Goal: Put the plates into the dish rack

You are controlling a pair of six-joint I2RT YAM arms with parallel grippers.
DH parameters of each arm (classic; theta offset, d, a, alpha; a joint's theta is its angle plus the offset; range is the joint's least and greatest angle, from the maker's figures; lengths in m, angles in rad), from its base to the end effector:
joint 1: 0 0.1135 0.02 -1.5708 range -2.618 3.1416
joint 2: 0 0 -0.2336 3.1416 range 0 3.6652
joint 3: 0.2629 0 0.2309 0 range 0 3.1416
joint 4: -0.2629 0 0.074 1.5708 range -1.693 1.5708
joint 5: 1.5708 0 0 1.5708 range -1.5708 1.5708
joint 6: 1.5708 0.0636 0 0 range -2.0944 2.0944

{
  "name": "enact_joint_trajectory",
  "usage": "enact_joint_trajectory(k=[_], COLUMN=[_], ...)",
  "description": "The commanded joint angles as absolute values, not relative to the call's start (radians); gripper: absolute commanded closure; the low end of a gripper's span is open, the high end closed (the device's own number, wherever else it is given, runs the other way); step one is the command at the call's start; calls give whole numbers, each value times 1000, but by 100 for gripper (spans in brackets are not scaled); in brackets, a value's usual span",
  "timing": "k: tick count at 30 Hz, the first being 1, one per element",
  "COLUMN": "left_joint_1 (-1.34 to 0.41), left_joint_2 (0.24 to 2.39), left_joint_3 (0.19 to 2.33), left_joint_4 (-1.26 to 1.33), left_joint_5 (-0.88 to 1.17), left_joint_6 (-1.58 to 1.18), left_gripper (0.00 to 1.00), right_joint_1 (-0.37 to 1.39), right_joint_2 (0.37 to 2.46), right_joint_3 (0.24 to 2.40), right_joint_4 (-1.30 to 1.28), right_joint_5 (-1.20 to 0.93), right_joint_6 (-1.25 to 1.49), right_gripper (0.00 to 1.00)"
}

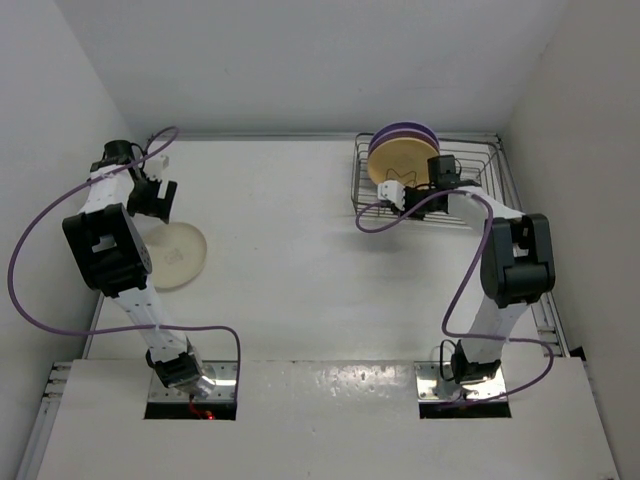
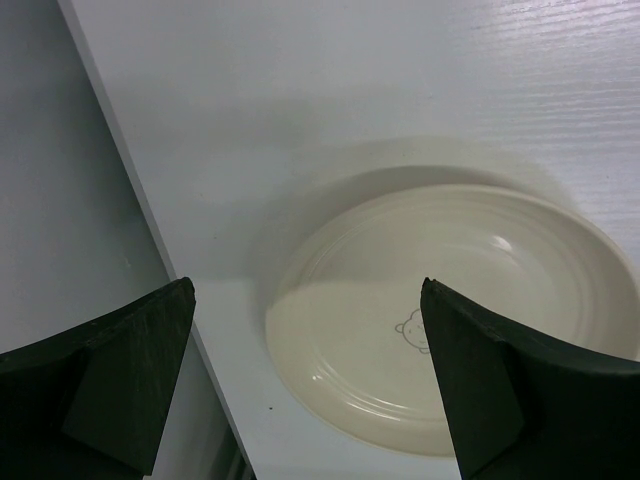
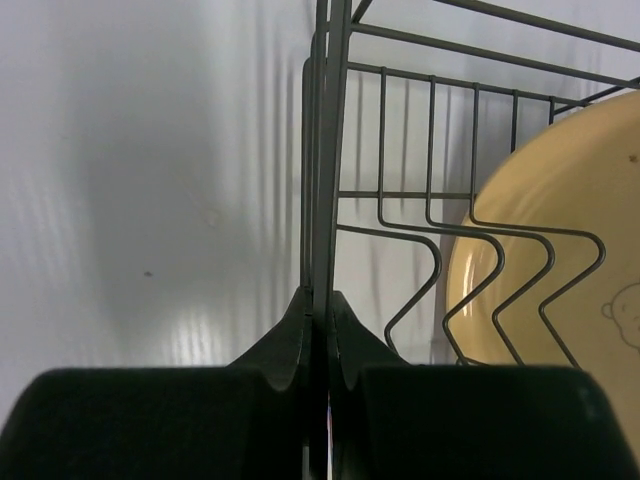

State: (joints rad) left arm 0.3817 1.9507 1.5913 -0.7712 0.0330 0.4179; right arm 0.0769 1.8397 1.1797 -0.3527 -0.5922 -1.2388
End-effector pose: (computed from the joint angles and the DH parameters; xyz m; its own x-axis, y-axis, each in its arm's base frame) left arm 0.3674 0.1452 0.1837 -0.9131 0.0706 -0.4016 0.0124 0.9893 0.1457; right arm 0.3583 0.0632 0.1419 0.0632 -0.7819 -0.6202 -0.9164 0.2006 -0.3463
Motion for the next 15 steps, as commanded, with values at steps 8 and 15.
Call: enact_joint_trajectory(k=[8, 15], left_joint_1=[420, 451], left_joint_2=[1945, 1965], left_joint_3=[1603, 1592], left_joint_4=[-796, -883], left_joint_5=[41, 91], left_joint_6=[468, 529], left_gripper=[0, 0], right_joint_1=[114, 84], right_joint_2=[1766, 1735], right_joint_3=[1096, 1029], right_joint_4=[-266, -74], right_joint_5=[-545, -508], right_joint_6=[-1289, -1172], right_gripper=[55, 46])
